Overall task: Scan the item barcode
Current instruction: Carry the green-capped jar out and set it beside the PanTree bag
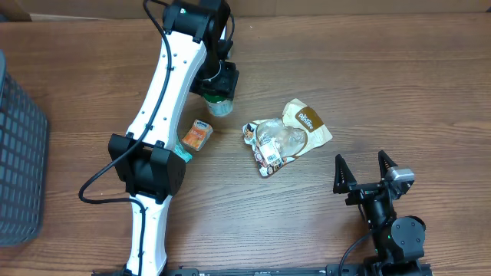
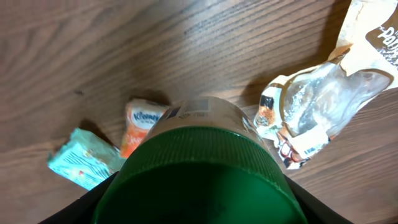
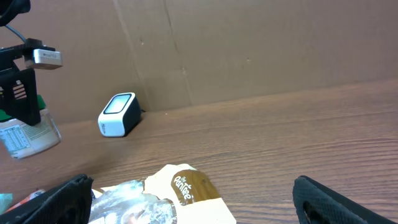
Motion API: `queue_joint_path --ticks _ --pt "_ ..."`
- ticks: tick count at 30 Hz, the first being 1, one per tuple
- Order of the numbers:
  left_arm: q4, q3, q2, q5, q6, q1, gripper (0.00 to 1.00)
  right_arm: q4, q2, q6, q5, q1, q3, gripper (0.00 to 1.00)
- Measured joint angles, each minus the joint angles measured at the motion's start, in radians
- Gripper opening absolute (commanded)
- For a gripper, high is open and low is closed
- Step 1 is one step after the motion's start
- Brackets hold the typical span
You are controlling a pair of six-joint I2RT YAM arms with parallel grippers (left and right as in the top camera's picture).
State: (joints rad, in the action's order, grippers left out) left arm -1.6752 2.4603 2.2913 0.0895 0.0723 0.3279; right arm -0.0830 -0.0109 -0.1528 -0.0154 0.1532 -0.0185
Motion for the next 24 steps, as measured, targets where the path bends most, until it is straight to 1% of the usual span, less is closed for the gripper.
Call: queue_joint_path --ticks 8,14,17,20,24 --pt "0.053 0.000 0.011 -0.013 -0.116 0.000 0.59 0.000 0.000 0.000 0.000 0.000 0.000 1.00" --pt "0.063 0.000 0.076 -0.016 -0.208 0.000 0.61 0.000 0.000 0.000 0.000 0.000 0.000 1.00" --pt "0.064 0.000 0.117 -0.016 -0.282 0.000 0.61 -0.001 0.000 0.000 -0.001 0.000 0.000 1.00" --pt "0.067 0.000 0.148 -0.015 -0.328 0.000 0.61 0.000 0.000 0.000 0.000 0.000 0.000 1.00" --pt "0.103 -0.001 0.166 -0.011 -0.386 0.000 0.61 -0.001 0.000 0.000 0.000 0.000 0.000 1.00"
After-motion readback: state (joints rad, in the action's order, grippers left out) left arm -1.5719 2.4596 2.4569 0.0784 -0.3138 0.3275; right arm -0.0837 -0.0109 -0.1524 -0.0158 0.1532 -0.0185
